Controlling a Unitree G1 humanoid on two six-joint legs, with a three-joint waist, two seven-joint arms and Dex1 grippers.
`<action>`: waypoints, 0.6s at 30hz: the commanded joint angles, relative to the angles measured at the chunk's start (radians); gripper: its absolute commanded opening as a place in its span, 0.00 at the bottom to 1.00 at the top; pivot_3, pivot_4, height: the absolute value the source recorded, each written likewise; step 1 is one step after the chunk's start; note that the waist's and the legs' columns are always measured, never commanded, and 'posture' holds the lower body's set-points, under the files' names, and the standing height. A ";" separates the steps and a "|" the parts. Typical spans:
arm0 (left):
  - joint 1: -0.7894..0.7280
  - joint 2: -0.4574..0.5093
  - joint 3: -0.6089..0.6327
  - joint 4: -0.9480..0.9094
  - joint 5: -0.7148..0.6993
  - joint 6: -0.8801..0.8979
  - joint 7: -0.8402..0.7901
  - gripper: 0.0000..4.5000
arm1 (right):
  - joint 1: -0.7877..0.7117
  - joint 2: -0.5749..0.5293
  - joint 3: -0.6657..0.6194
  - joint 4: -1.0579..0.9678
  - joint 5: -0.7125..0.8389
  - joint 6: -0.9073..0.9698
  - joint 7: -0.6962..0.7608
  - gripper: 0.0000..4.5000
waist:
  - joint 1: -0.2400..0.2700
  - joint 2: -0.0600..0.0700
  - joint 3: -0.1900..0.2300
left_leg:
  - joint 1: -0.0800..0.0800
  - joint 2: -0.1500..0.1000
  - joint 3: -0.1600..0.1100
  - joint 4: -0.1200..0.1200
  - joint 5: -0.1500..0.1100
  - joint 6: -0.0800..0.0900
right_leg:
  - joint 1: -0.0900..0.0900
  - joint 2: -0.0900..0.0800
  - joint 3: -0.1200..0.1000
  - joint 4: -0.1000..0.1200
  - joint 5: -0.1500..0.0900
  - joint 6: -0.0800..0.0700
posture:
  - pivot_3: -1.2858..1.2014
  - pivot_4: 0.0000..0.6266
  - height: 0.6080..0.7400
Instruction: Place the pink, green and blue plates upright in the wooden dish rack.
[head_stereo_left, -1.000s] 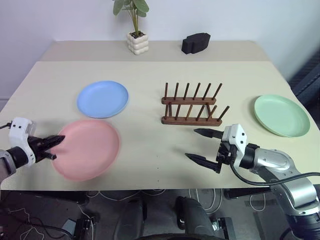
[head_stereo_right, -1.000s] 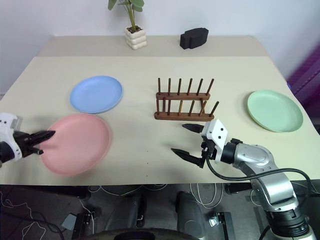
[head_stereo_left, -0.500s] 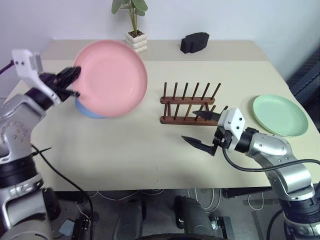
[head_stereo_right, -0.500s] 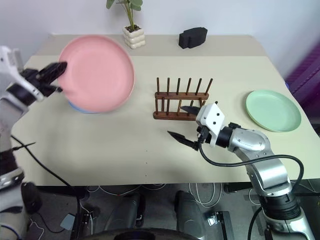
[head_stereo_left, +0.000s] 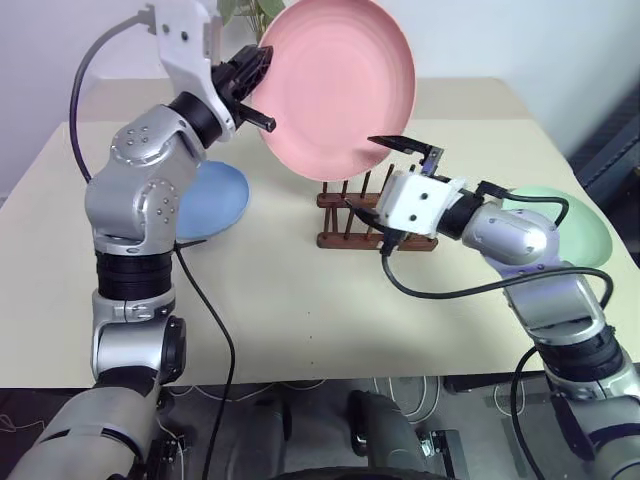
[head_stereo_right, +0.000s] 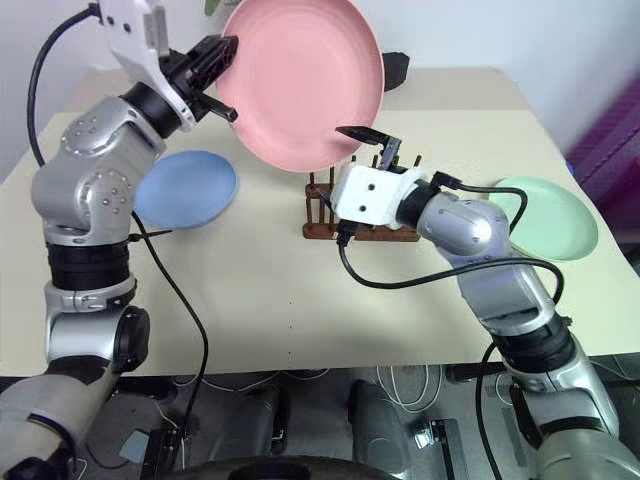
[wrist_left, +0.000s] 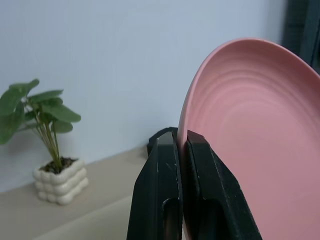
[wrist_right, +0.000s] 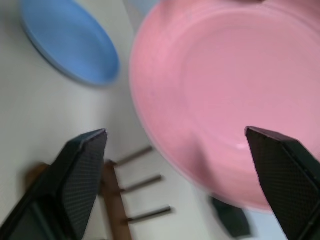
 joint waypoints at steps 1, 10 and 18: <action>-0.018 -0.027 -0.006 -0.087 -0.006 0.009 0.027 0.01 | -0.032 0.029 0.051 0.029 -0.115 -0.050 -0.037 1.00 | 0.001 0.000 0.000 | 0.000 0.000 0.000 0.000 0.000 0.000 | 0.000 0.000 0.000 0.000 0.000 0.000 | 0.52 0.24 1.00; 0.020 -0.085 0.008 -0.163 -0.026 0.069 0.069 0.00 | -0.052 0.064 0.063 0.135 -0.253 -0.136 -0.075 0.70 | 0.001 0.000 0.000 | 0.000 0.000 0.000 0.000 0.000 0.000 | 0.000 0.000 0.000 0.000 0.000 0.000 | 0.52 0.24 1.00; 0.029 -0.099 0.037 -0.154 -0.042 0.092 0.074 0.00 | -0.058 0.073 0.049 0.171 -0.329 -0.201 -0.120 0.01 | -0.003 0.000 0.000 | 0.000 0.000 0.000 0.000 0.000 0.000 | 0.000 0.000 0.000 0.000 0.000 0.000 | 0.52 0.24 1.00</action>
